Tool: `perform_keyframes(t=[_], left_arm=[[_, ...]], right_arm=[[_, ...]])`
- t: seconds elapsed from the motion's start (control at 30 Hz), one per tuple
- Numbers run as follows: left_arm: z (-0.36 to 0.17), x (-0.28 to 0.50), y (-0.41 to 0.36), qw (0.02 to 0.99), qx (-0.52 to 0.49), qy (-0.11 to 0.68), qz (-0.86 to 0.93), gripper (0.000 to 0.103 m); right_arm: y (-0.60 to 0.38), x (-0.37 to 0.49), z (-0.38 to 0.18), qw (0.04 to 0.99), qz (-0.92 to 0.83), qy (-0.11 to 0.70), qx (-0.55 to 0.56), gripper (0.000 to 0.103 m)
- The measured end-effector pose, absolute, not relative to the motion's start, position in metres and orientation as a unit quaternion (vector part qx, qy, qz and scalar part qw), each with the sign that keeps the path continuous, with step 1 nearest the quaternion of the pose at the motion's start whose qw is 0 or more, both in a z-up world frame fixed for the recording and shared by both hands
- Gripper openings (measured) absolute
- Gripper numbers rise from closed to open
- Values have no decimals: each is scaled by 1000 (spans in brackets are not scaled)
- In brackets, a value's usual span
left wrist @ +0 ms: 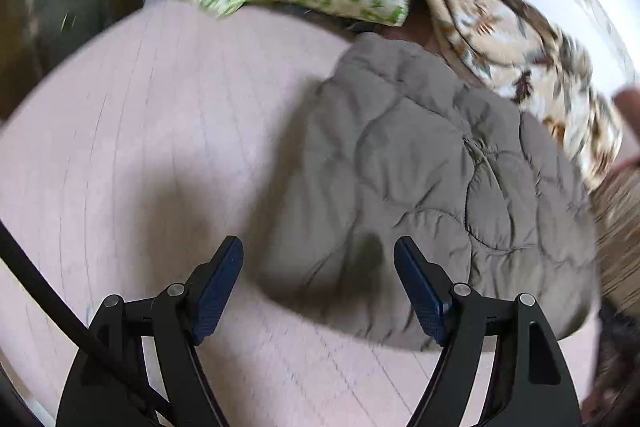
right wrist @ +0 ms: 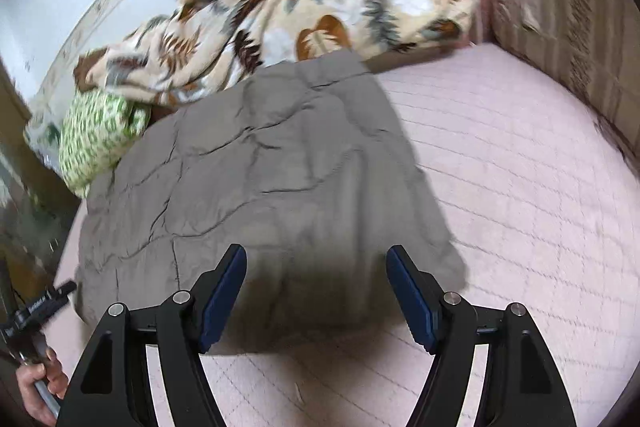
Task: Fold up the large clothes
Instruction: 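Lift the grasped edge and fold it over the jacket with both grippers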
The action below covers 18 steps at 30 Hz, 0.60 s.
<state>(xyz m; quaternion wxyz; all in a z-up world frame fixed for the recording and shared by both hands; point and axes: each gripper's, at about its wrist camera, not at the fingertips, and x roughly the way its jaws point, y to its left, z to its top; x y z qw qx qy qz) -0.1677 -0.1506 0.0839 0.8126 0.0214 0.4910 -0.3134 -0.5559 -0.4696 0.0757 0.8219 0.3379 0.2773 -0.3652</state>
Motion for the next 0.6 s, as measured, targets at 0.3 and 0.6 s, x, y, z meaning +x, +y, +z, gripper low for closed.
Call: perform_keyframes(t=[0.3, 0.6], left_arm=[[59, -149, -96, 758, -116, 563, -308, 78], [37, -153, -119, 726, -167, 585, -320, 77]], right_arm=[[-481, -637, 45, 785, -343, 211, 471, 76], [-491, -641, 22, 761, -291, 167, 555, 77]])
